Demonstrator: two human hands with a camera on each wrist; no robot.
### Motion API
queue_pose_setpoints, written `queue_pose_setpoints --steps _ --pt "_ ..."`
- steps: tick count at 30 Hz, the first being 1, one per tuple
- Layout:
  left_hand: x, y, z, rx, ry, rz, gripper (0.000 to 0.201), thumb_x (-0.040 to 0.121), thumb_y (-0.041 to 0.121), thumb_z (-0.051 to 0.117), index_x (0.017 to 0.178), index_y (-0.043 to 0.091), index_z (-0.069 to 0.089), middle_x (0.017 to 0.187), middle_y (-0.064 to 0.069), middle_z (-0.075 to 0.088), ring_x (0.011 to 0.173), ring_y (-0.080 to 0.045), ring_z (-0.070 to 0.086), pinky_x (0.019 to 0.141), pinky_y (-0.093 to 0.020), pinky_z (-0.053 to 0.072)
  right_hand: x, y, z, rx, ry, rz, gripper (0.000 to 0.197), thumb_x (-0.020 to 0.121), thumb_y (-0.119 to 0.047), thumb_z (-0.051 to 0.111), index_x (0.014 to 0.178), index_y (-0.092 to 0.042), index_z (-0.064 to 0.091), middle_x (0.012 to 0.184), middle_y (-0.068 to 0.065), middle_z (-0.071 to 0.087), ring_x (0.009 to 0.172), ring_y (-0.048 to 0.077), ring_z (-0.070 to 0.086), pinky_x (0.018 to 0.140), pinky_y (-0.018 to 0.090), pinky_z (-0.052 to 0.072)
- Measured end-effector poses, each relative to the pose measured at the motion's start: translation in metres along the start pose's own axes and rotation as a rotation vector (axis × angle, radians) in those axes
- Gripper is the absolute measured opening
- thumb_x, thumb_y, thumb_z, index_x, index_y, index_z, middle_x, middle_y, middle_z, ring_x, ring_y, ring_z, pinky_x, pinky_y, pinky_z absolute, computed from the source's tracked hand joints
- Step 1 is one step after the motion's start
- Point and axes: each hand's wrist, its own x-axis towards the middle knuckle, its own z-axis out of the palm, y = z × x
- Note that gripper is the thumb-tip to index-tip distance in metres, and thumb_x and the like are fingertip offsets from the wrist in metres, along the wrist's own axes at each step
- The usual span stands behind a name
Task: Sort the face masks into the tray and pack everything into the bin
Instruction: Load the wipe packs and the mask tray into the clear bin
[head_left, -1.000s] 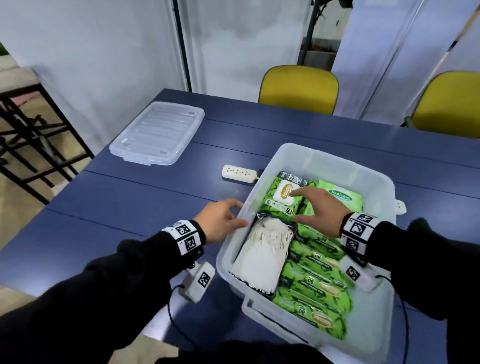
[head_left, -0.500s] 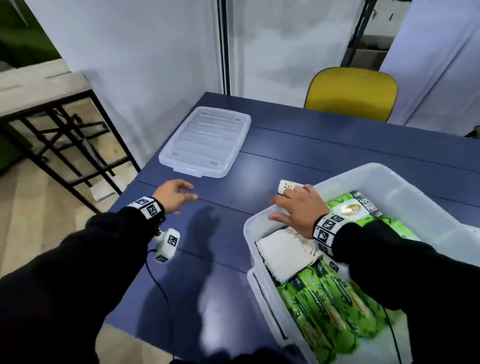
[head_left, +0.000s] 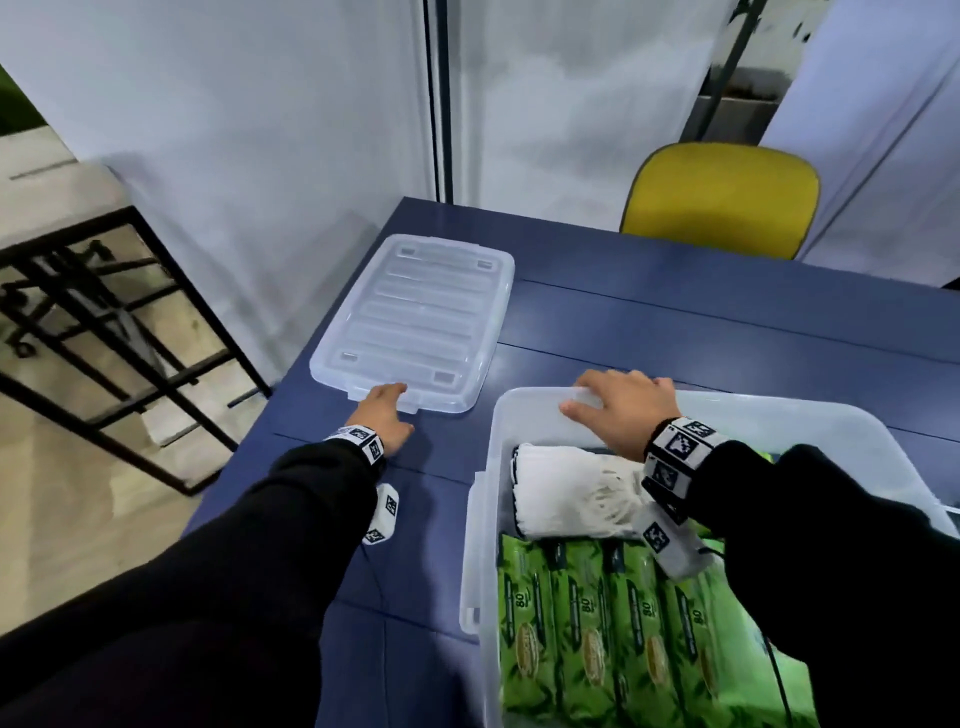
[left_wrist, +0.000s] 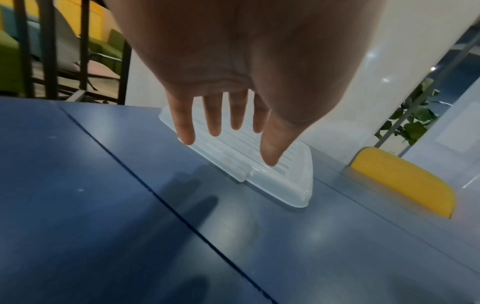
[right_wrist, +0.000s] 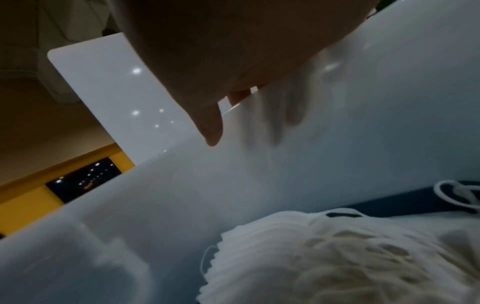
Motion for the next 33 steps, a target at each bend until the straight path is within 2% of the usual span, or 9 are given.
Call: queue_pose_setpoints --steps 4,7,11,16,18,21,26,30,33 --pt "0.034 -0.003 0.021 0.083 -0.113 0.034 0.091 0.088 0.025 0.073 0.162 0.016 0.022 0.171 -0.008 0.014 0.157 -0.025 0.015 0.126 -0.032 0.016 -0.002 0.003 0.003 -0.042 0.057 -0.039 0.067 0.079 -0.08 0.026 0.12 -0.039 0.059 0.113 -0.011 0.064 0.111 0.02 0.054 0.101 0.042 0.031" --pt "0.038 -0.011 0.036 0.231 -0.09 0.03 0.099 0.083 0.045 0.073 0.162 0.034 0.015 0.171 0.001 0.009 0.155 -0.029 0.017 0.121 -0.049 0.029 -0.006 0.004 0.005 -0.025 0.105 -0.051 0.075 0.073 -0.084 0.02 0.116 -0.04 0.061 0.105 -0.013 0.061 0.105 0.019 0.054 0.1 0.042 0.032" --pt "0.025 -0.017 0.038 0.299 -0.01 0.055 0.076 0.077 0.065 0.071 0.143 0.048 0.036 0.146 -0.003 0.036 0.129 -0.035 0.039 0.1 -0.049 0.048 -0.005 0.001 0.006 0.014 0.129 -0.031 0.075 0.075 -0.085 0.02 0.113 -0.038 0.064 0.104 -0.012 0.063 0.104 0.02 0.054 0.097 0.042 0.031" --pt "-0.025 -0.04 0.052 -0.008 0.168 -0.296 0.066 0.078 0.084 0.055 0.113 0.03 0.068 0.135 -0.005 0.042 0.127 -0.038 0.041 0.103 -0.048 0.04 -0.006 0.0 0.006 0.025 0.125 -0.021 0.072 0.078 -0.083 0.018 0.112 -0.038 0.064 0.107 -0.011 0.064 0.105 0.021 0.054 0.097 0.042 0.031" --pt "-0.054 -0.056 0.06 -0.118 0.342 -0.423 0.065 0.073 0.076 0.069 0.108 0.022 0.068 0.135 -0.009 0.04 0.124 -0.041 0.043 0.101 -0.047 0.039 -0.007 0.0 0.006 0.019 0.123 -0.021 0.071 0.079 -0.083 0.02 0.112 -0.038 0.064 0.108 -0.01 0.064 0.106 0.021 0.054 0.097 0.042 0.03" --pt "-0.09 -0.071 0.059 -0.366 0.513 -0.68 0.098 0.06 0.05 0.093 0.136 0.011 0.046 0.144 -0.019 0.034 0.127 -0.046 0.04 0.105 -0.053 0.04 -0.007 0.0 0.004 0.03 0.105 -0.016 0.071 0.079 -0.084 0.022 0.113 -0.038 0.063 0.108 -0.01 0.064 0.107 0.022 0.054 0.096 0.042 0.031" --pt "-0.107 -0.094 0.036 -0.515 0.324 -0.986 0.11 0.063 0.038 0.093 0.144 -0.003 0.031 0.141 -0.029 0.045 0.126 -0.048 0.052 0.102 -0.053 0.046 -0.013 -0.002 0.003 0.124 0.108 -0.014 0.076 0.075 -0.087 0.022 0.116 -0.038 0.063 0.105 -0.011 0.062 0.11 0.02 0.052 0.096 0.04 0.027" --pt "-0.116 -0.108 0.029 -0.465 0.234 -0.959 0.097 0.058 0.041 0.081 0.138 -0.002 0.046 0.137 -0.023 0.051 0.126 -0.041 0.053 0.103 -0.046 0.049 -0.02 -0.002 -0.002 0.278 0.139 -0.004 0.076 0.07 -0.088 0.029 0.116 -0.039 0.065 0.108 -0.012 0.062 0.114 0.018 0.053 0.101 0.038 0.025" --pt "-0.123 -0.094 0.023 -0.391 0.252 -0.951 0.085 0.075 0.029 0.082 0.14 -0.005 0.038 0.138 -0.025 0.046 0.128 -0.042 0.049 0.101 -0.047 0.045 -0.028 -0.002 0.0 0.327 0.158 -0.046 0.076 0.07 -0.085 0.035 0.124 -0.038 0.062 0.119 -0.011 0.064 0.125 0.017 0.05 0.111 0.04 0.023"
